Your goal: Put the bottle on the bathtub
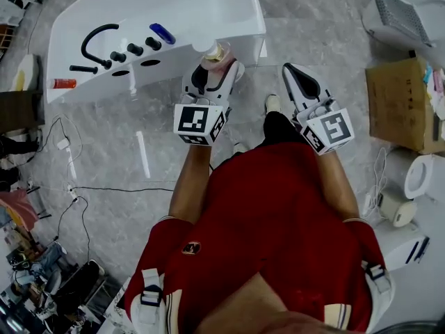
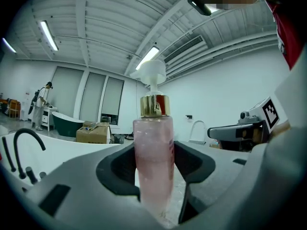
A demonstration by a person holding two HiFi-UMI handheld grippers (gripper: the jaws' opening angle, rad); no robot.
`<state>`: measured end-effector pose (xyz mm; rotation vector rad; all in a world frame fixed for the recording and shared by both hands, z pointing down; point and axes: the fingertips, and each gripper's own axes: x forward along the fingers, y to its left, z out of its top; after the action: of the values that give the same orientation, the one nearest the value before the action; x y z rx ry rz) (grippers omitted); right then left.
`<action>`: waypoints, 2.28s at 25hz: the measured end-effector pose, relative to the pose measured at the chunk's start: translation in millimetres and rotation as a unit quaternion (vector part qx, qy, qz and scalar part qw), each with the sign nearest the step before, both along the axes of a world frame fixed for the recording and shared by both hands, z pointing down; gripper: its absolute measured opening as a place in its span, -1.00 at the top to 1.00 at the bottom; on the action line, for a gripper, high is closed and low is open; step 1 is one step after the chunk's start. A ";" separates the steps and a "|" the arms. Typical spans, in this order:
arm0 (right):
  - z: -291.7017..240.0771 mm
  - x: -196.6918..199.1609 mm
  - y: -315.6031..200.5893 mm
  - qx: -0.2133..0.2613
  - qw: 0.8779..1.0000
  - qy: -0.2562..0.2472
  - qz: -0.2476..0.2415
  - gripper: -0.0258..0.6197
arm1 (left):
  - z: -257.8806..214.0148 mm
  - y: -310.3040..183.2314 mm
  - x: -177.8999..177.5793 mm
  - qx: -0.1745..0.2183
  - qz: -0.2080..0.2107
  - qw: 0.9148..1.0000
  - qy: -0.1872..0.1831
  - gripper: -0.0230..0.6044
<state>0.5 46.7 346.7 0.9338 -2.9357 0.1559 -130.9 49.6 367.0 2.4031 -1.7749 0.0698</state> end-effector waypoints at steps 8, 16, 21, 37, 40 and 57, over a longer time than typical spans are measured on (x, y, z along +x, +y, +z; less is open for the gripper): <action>13.3 10.7 -99.9 -0.018 1.000 -0.007 -0.022 0.93 | 24.3 -90.8 3.1 -0.027 -0.029 0.999 0.003 0.17; 33.3 32.3 -170.3 -0.034 0.998 0.004 -0.052 0.93 | 63.5 -163.0 14.1 -0.060 -0.061 0.996 -0.007 0.17; 46.7 49.2 -201.8 -0.045 0.997 0.010 -0.069 0.93 | 90.6 -197.7 20.3 -0.078 -0.084 0.993 -0.012 0.17; 77.7 55.0 -230.7 -0.075 0.994 0.063 -0.042 0.93 | 161.6 -260.1 9.7 -0.128 -0.077 0.989 -0.023 0.17; 79.9 54.3 -235.0 -0.075 0.993 0.078 -0.037 0.93 | 178.3 -273.8 8.4 -0.133 -0.067 0.988 -0.029 0.17; 97.6 45.6 -249.9 -0.099 0.990 0.101 0.007 0.93 | 229.3 -318.2 0.6 -0.151 -0.037 0.987 -0.043 0.17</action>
<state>46.2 -203.2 444.3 0.8844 -2.6712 0.3269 -130.3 -268.5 596.3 2.1488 -1.7421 0.4081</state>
